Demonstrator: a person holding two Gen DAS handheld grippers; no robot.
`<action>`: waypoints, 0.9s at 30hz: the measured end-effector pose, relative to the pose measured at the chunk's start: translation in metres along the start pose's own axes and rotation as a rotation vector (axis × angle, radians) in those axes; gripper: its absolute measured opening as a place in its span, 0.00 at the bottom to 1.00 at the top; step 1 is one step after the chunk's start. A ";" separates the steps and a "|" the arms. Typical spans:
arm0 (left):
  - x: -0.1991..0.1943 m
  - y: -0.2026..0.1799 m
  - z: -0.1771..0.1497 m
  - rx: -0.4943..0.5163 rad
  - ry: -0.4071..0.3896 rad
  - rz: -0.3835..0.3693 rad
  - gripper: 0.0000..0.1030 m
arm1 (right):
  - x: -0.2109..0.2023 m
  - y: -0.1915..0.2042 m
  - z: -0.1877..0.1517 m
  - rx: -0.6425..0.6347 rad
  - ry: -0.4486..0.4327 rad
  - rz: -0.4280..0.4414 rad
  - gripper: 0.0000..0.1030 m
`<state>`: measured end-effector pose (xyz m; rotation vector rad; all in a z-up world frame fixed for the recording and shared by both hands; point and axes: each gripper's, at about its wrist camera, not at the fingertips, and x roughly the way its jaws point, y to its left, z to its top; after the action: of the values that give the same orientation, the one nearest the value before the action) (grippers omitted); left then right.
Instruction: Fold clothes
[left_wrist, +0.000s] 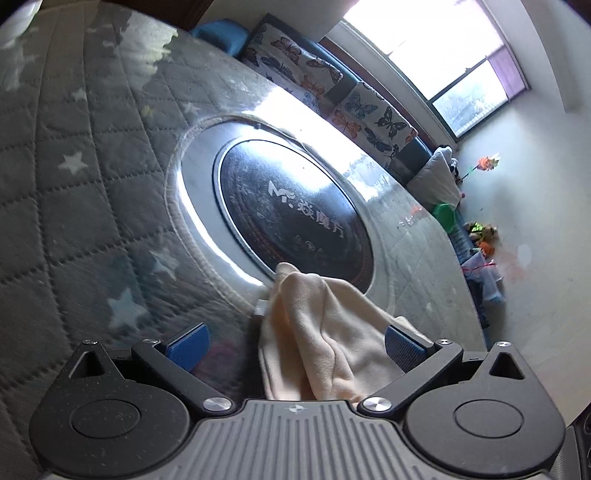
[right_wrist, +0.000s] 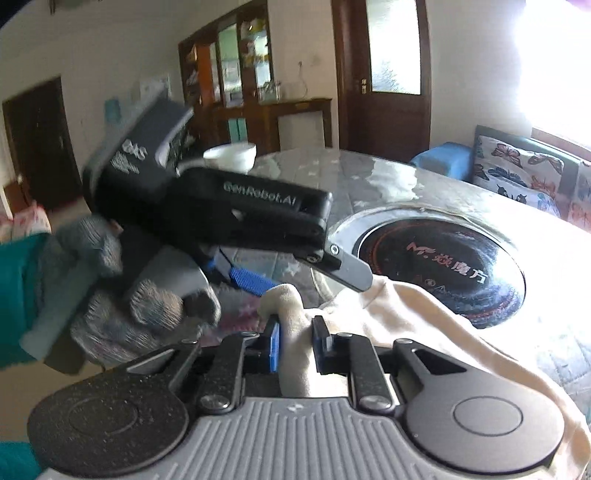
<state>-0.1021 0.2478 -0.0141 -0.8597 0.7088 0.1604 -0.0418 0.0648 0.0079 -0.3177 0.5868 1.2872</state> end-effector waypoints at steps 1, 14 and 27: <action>0.001 0.000 0.000 -0.021 0.008 -0.013 1.00 | -0.004 -0.003 0.000 0.019 -0.013 0.008 0.15; 0.027 0.002 -0.008 -0.161 0.141 -0.189 0.64 | -0.020 -0.012 0.002 0.030 -0.053 0.068 0.15; 0.031 0.006 -0.011 -0.119 0.146 -0.155 0.23 | -0.065 -0.022 -0.021 0.080 -0.071 -0.028 0.38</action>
<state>-0.0868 0.2395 -0.0422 -1.0445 0.7708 0.0008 -0.0355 -0.0040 0.0260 -0.2123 0.5697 1.2395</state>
